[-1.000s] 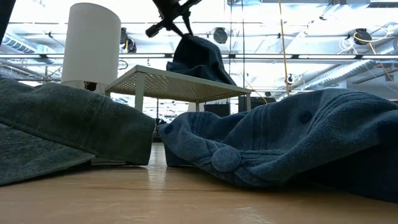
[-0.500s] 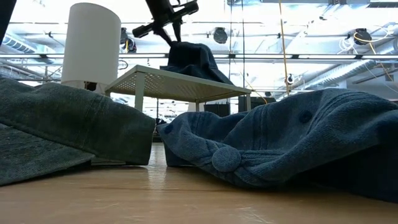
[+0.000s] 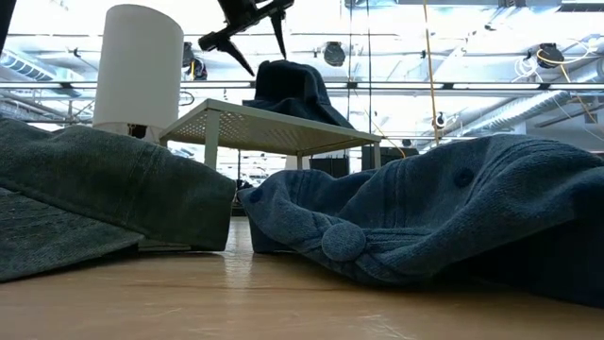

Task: Pick & Place hat
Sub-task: Stack the top blue cap on the other blue cap on the shelf, then stack the blue cap on the other blue cap on the shelf

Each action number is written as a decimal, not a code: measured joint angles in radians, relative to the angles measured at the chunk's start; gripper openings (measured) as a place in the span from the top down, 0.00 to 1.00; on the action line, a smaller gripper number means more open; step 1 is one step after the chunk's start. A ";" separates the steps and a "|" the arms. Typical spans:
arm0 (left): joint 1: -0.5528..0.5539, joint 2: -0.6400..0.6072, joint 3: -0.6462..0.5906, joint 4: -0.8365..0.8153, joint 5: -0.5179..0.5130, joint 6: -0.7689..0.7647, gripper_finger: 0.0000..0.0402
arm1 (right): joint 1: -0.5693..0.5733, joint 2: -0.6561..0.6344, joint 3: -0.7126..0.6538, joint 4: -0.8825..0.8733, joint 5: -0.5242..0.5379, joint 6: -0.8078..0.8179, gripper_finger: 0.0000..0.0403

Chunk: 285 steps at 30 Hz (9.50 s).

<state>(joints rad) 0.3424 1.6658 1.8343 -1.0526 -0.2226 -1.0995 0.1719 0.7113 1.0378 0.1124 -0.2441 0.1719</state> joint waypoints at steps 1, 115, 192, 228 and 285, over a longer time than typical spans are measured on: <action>0.000 -0.009 0.000 -0.007 0.001 -0.006 0.16 | 0.000 0.000 0.000 0.000 0.003 -0.001 0.60; -0.816 -0.034 0.000 -0.117 0.434 0.259 0.21 | 0.071 0.481 -0.621 -0.049 0.137 1.118 0.32; -0.815 -0.037 0.000 0.380 -0.329 0.175 0.27 | 0.157 -0.107 -0.452 0.406 0.120 0.465 0.99; -0.683 -0.039 0.000 0.897 -0.021 0.428 0.34 | 0.158 -0.105 -0.452 0.521 0.170 0.382 0.98; -0.680 -0.039 0.000 0.876 -0.016 0.197 0.94 | 0.158 -0.084 -0.451 -0.175 0.108 0.768 0.34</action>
<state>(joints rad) -0.3378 1.6264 1.8339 -0.1764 -0.2389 -0.9028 0.3294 0.6270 0.5869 -0.0626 -0.1362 0.9397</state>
